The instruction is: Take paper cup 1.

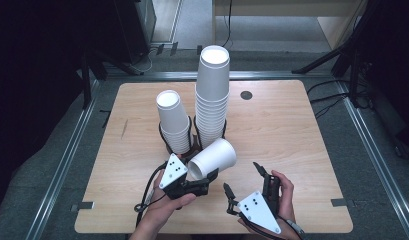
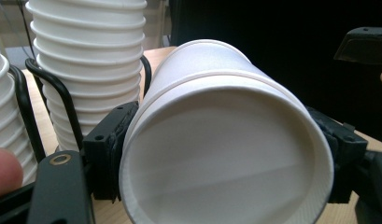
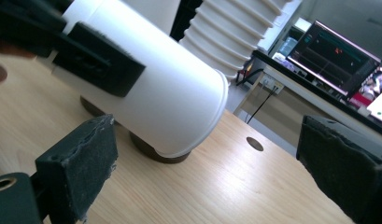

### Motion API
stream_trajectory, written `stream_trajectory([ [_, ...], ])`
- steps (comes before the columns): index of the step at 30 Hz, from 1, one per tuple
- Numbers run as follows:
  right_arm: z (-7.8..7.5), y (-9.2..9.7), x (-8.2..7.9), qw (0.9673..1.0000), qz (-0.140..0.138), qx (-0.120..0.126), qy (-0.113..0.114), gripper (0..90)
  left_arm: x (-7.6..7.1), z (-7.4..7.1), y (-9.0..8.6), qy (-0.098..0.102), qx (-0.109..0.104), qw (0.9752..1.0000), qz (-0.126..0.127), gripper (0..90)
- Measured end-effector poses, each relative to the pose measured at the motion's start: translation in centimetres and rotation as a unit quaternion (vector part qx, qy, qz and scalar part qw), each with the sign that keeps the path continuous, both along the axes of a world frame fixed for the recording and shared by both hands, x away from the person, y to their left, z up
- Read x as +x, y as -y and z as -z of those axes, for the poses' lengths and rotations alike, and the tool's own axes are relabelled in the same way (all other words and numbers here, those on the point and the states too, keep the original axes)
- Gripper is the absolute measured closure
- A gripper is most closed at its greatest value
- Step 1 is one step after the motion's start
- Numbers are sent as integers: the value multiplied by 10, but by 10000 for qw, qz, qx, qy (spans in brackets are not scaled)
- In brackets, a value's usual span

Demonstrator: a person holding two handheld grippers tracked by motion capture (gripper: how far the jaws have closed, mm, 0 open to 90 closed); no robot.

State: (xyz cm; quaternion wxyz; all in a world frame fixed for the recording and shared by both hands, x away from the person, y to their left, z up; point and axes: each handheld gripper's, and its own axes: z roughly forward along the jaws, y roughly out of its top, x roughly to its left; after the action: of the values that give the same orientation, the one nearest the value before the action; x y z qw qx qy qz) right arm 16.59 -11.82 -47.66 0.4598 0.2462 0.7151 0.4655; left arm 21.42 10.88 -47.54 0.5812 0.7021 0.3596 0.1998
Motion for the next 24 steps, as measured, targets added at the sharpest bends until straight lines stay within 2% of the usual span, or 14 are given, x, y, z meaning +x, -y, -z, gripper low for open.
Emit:
stream_trajectory([
  [2, -2, 3, 0, 9996, -10, 236, -127, 49, -1, 0, 0, 41, 3, 10000, -5, 214],
  [5, -3, 6, 0, 9985, -7, 445, -305, 49, -1, 0, 1, 102, -19, 9999, -10, 214],
  [8, -8, 7, -2, 9944, -161, 883, -553, 50, -2, 2, 2, 174, -27, 9998, -8, 214],
  [11, -13, 6, -2, 9906, -184, 1135, -744, 52, -2, 2, 2, 248, -81, 9996, -51, 214],
  [13, -15, 6, 0, 9848, -156, 1420, -991, 72, -3, 3, 2, 336, -182, 9992, -72, 214],
  [15, -17, 6, 1, 9770, -200, 1725, -1240, 145, -4, 4, 2, 406, -197, 9989, -107, 214],
  [17, -19, 6, 1, 9701, -192, 2016, -1338, 146, -4, 4, 2, 450, -233, 9987, -113, 214],
  [19, -21, 5, 1, 9632, -218, 2251, -1452, 137, -4, 5, 2, 472, -237, 9985, -132, 213],
  [20, -21, 5, 1, 9613, -199, 2308, -1491, 131, -4, 5, 2, 469, -264, 9985, -128, 213],
  [22, -21, 4, 2, 9566, -170, 2403, -1639, 45, -4, 6, 2, 464, -278, 9984, -138, 213],
  [24, -20, 3, 2, 9512, -143, 2504, -1799, 9, -4, 6, 2, 472, -284, 9984, -143, 213],
])
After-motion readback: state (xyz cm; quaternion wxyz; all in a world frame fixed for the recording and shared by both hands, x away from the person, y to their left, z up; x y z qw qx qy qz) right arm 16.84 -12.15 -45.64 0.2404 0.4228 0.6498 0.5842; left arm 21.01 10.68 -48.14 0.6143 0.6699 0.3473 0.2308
